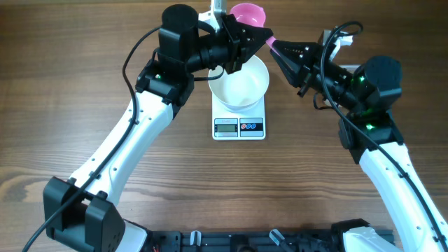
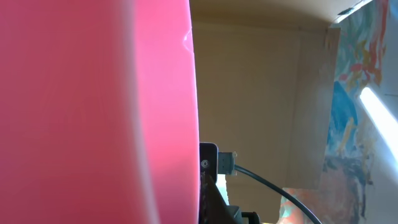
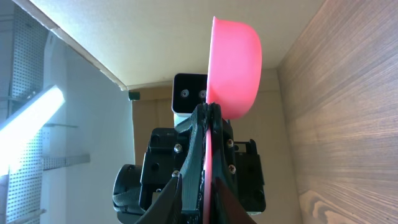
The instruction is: Scoop item into bowl and weigh 150g on scale
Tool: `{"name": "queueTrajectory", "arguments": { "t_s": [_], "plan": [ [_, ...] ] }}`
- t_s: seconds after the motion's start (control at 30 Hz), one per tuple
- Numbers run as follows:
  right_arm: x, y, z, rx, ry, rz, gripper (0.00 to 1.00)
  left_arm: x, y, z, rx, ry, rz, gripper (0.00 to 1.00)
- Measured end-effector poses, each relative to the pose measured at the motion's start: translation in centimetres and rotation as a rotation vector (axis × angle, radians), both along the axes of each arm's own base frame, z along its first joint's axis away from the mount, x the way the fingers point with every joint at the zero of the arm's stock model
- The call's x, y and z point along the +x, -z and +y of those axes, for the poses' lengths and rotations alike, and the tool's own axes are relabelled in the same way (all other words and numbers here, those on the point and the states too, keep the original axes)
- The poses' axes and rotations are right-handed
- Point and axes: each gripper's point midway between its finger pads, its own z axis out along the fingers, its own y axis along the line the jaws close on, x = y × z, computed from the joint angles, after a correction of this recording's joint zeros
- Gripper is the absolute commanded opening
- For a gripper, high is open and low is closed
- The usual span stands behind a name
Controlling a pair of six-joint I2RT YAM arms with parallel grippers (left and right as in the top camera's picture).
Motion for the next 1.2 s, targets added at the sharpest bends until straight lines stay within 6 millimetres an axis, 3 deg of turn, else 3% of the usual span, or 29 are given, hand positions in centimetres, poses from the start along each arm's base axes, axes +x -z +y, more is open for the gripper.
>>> {"name": "queueTrajectory", "arguments": {
  "t_s": [0.5,1.2],
  "plan": [
    [0.11,0.00,-0.07,-0.013,0.009,-0.018,0.16,-0.01,0.00,0.00,0.000,0.001,0.000,0.04],
    [0.11,0.17,-0.01,-0.012,0.005,-0.008,0.04,0.03,-0.21,0.00,-0.003,0.000,-0.007,0.04]
  ]
}}
